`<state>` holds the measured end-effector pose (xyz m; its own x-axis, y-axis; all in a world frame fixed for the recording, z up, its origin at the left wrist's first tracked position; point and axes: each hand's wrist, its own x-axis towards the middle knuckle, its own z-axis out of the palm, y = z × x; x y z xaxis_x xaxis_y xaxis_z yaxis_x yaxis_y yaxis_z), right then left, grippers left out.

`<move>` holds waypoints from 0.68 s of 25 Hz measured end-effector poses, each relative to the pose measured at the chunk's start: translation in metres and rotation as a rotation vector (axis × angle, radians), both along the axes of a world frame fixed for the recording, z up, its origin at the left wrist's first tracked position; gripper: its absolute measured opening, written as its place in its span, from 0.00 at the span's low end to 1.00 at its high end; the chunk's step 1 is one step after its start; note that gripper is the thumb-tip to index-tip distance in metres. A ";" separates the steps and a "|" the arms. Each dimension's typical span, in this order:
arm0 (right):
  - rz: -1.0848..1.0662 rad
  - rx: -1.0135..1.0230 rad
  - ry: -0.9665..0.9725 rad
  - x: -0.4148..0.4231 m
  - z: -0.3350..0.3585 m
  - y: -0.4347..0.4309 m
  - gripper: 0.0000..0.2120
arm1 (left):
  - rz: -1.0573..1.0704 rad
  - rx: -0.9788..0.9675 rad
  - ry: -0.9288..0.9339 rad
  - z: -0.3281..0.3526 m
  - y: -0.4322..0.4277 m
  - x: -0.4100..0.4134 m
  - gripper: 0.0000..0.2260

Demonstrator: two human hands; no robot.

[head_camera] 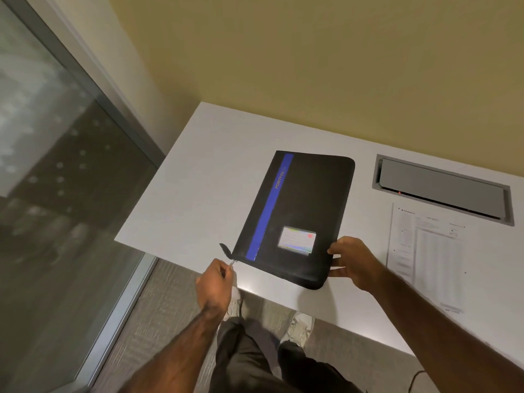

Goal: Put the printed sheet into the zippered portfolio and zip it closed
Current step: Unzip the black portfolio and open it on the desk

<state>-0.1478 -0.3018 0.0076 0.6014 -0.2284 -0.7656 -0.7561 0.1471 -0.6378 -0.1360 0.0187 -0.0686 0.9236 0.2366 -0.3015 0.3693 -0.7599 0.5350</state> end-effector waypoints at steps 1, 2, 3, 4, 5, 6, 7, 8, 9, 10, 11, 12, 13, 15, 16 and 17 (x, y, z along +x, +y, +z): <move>0.003 -0.001 0.005 0.001 0.001 0.000 0.02 | 0.006 0.008 -0.001 -0.001 0.005 0.001 0.07; 0.004 -0.003 0.013 0.002 0.003 0.001 0.03 | 0.009 0.012 -0.003 -0.001 0.011 0.002 0.08; 0.003 -0.005 0.022 0.003 0.004 0.002 0.04 | 0.001 0.019 -0.003 -0.002 0.016 0.002 0.08; 0.004 -0.005 0.027 0.004 0.006 0.003 0.04 | -0.022 0.032 0.001 -0.003 0.021 0.004 0.08; 0.007 -0.005 0.027 0.005 0.008 0.003 0.05 | -0.056 0.049 0.006 -0.004 0.025 0.006 0.08; 0.010 -0.005 0.022 0.005 0.011 0.005 0.04 | -0.090 0.063 0.010 -0.006 0.028 0.008 0.07; 0.011 -0.008 0.014 0.007 0.014 0.007 0.04 | -0.114 0.067 0.012 -0.006 0.030 0.010 0.07; 0.011 -0.014 0.005 0.009 0.018 0.009 0.05 | -0.132 0.063 0.005 -0.005 0.031 0.013 0.08; 0.016 -0.026 -0.009 0.012 0.023 0.012 0.05 | -0.150 0.065 -0.014 -0.003 0.031 0.016 0.08; 0.026 -0.046 -0.026 0.016 0.029 0.016 0.06 | -0.184 0.087 -0.060 -0.001 0.032 0.019 0.08; 0.041 -0.069 -0.045 0.022 0.036 0.020 0.07 | -0.238 0.123 -0.120 0.001 0.032 0.022 0.11; 0.055 -0.087 -0.069 0.029 0.044 0.026 0.07 | -0.306 0.146 -0.174 0.004 0.032 0.024 0.17; 0.069 -0.095 -0.097 0.037 0.053 0.034 0.07 | -0.370 0.123 -0.207 0.007 0.031 0.027 0.24; 0.105 -0.103 -0.159 0.056 0.071 0.054 0.08 | -0.461 0.021 -0.193 0.014 0.028 0.032 0.36; 0.138 -0.133 -0.186 0.065 0.079 0.066 0.09 | -0.486 -0.027 -0.162 0.019 0.025 0.033 0.40; 0.181 -0.186 -0.212 0.075 0.086 0.080 0.11 | -0.499 -0.072 -0.132 0.023 0.023 0.036 0.42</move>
